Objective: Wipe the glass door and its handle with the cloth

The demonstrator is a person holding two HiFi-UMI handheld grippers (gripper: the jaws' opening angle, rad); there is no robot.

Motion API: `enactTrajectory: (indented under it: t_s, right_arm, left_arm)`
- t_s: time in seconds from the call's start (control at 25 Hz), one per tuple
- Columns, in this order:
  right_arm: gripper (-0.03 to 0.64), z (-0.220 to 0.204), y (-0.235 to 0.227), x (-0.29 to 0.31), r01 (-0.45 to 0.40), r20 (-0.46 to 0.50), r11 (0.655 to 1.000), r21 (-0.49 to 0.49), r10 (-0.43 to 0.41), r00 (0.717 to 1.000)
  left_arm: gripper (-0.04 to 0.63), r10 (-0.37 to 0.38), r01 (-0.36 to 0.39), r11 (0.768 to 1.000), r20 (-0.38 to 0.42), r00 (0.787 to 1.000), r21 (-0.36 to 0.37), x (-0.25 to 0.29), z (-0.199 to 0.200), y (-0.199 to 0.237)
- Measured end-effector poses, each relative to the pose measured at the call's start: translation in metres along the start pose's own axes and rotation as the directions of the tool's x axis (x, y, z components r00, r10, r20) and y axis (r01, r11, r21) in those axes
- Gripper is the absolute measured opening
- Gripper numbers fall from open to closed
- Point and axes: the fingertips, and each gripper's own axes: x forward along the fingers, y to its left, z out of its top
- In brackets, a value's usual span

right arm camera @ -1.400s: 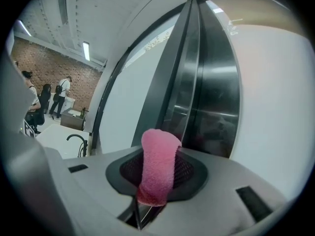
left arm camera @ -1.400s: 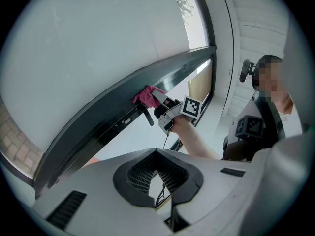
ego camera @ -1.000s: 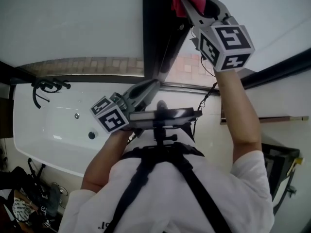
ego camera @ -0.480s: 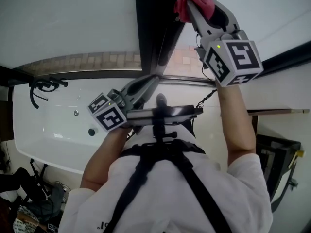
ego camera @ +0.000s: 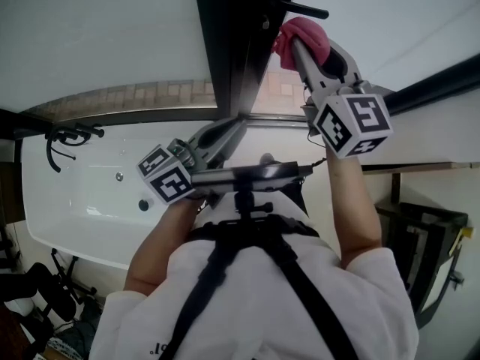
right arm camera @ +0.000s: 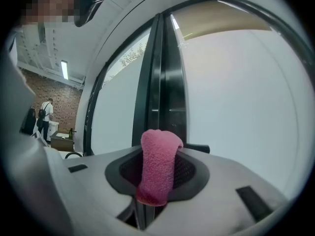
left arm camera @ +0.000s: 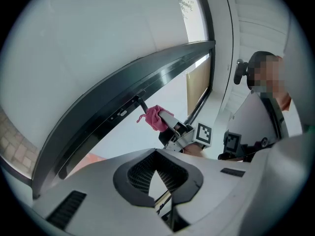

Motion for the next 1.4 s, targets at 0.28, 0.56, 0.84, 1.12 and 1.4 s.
enactTrajectory:
  t_s: [0.28,0.56,0.84,1.12,1.4]
  right_arm:
    - [0.107,-0.020,-0.006,-0.021,-0.015,-0.029,1.000,0.013,0.016,0.999]
    - [0.106,-0.027,-0.033,-0.046,-0.025,-0.038,1.000,-0.001,0.025,0.999]
    - [0.104,-0.043,-0.059,-0.058,-0.058,-0.063,0.998,0.026,0.060,0.996]
    - [0.104,-0.045,-0.066,-0.058,-0.101,-0.061,0.994,0.037,0.103,0.993]
    - [0.103,-0.048,-0.057,-0.057,-0.152,-0.061,0.988,0.040,0.154,0.986]
  left_arm:
    - [-0.008,0.026,-0.025,0.999,0.032,0.999,-0.045,0.003,-0.001,0.002]
    - [-0.008,0.055,-0.053,0.996,0.028,0.998,-0.071,0.028,-0.021,-0.004]
    - [-0.008,0.090,-0.088,0.994,0.022,0.996,-0.068,0.052,-0.041,-0.008]
    - [-0.008,0.125,-0.123,0.991,0.035,0.992,-0.047,0.060,-0.042,-0.009]
    - [-0.008,0.147,-0.145,0.989,0.046,0.988,-0.037,0.060,-0.041,-0.009]
